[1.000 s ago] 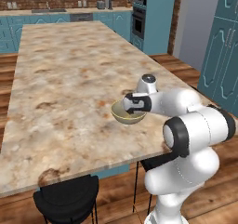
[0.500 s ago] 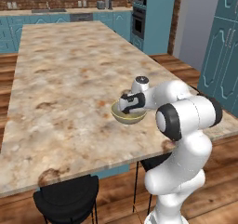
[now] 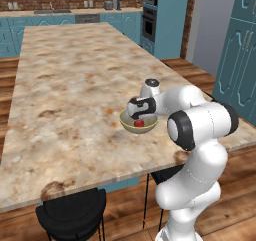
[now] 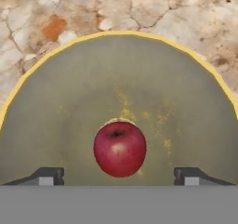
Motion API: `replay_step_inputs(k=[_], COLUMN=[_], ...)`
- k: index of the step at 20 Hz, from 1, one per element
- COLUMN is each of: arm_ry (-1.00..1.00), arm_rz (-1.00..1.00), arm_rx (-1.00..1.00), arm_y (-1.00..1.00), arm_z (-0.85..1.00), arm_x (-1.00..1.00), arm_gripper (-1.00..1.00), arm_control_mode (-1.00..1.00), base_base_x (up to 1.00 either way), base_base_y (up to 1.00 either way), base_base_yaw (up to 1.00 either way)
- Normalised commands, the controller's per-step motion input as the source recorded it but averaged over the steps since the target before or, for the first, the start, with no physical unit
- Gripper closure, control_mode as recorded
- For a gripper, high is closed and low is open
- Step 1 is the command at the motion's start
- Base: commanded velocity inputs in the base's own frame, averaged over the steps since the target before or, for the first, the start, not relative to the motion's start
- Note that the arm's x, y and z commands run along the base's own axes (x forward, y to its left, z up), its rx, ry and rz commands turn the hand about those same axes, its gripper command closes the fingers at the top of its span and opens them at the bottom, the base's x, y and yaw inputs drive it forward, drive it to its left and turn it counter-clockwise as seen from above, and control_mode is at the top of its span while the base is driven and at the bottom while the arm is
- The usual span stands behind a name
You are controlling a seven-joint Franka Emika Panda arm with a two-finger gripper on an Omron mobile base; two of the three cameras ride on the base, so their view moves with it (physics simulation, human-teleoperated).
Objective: Retrieve the apple and peach from the fridge and place them into the bowl on the dining table.
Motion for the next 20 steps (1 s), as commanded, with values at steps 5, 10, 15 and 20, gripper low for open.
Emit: replay_step_inputs(k=[5, 10, 15, 20], arm_ry=[-0.27, -0.57, -0.57, -0.43], arm_rz=[0.00, 0.00, 0.06, 0.15], arm_rx=[-0.01, -0.03, -0.03, 0.00], arm_y=[0.00, -0.06, -0.31, -0.32], arm_z=[0.75, 0.87, 1.00, 1.00], arm_x=[-0.52, -1.00, -1.00, -1.00], arm_gripper=[-1.00, -1.00, -1.00, -1.00], arm_control_mode=[-1.00, -1.00, -1.00, -1.00], base_base_x=[0.00, 0.00, 0.00, 0.00], base_base_y=[0.00, 0.00, 0.00, 0.00], base_base_yaw=[0.00, 0.00, 0.00, 0.00])
